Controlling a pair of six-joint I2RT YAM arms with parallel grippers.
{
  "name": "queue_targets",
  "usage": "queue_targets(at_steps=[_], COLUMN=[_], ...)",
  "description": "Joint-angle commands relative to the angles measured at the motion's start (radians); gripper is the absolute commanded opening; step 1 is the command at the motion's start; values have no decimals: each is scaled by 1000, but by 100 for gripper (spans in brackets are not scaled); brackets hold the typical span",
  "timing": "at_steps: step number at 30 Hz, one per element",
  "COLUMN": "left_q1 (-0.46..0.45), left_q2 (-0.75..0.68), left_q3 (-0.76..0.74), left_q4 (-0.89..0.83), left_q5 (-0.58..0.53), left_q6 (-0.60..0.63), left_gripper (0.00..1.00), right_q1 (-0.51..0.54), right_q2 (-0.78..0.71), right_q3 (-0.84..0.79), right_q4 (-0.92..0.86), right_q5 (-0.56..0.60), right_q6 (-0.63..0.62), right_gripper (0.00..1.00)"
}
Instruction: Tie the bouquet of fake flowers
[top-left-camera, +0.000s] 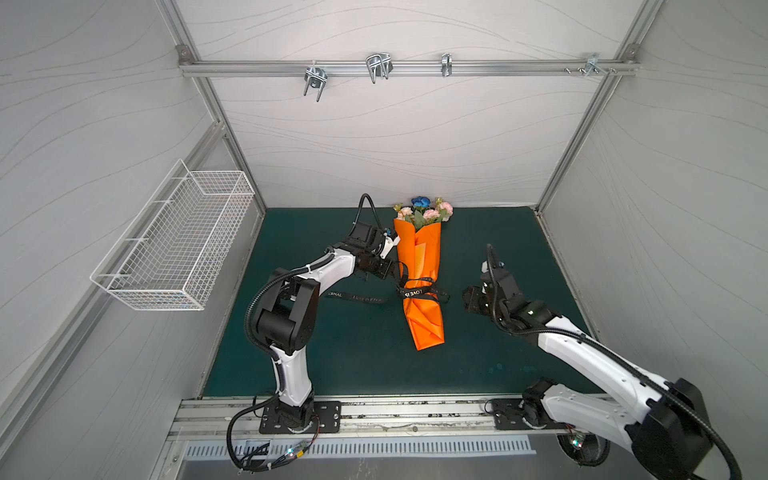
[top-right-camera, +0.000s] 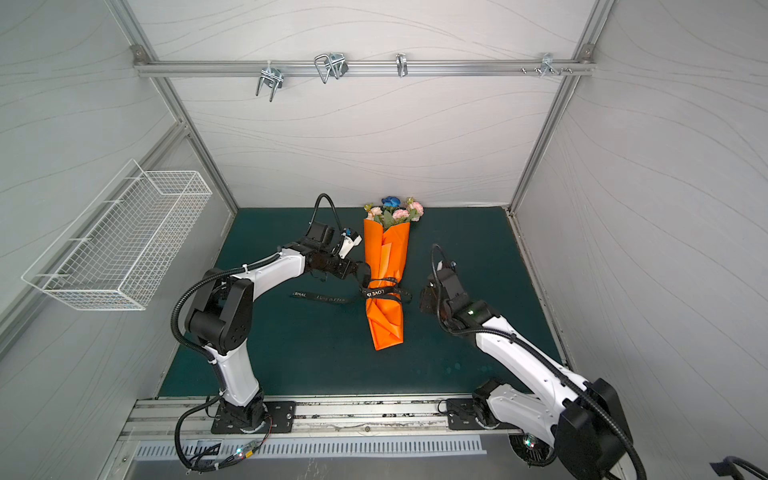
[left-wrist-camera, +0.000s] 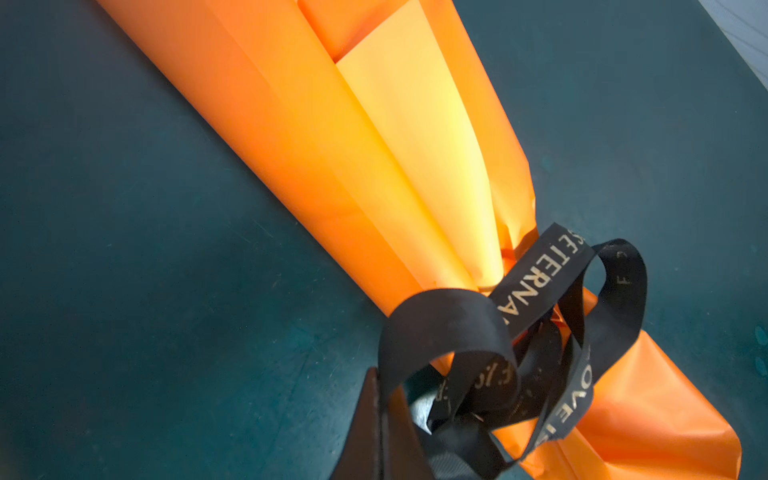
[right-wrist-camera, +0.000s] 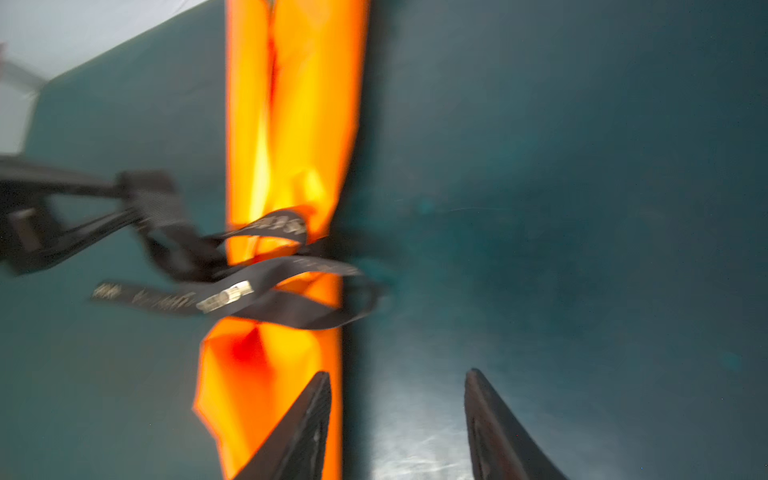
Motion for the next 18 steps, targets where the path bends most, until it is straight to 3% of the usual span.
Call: queue_targets(at_steps=[1,4,9,18], left_q1=[-15,-32,-46,-53], left_q2=[-49,-64,-97,-83], left_q3=[-8,-32,-103,-126], left_q4=[48,77,170,197], left_q5=[-13,-36,-62,-57], left_q6=[20,15,-37,-58], left_gripper=[0,0,0,0], right_q1=[62,141,181,194], right_q2=[109,234,441,609], right_q3=[79,170,328,436], right_q4=[-37,-43,-76,-62], right_q5=[-80,-34,-15,5], right_q6=[-48,-76,-154,-199], right_gripper=[52,52,57,62])
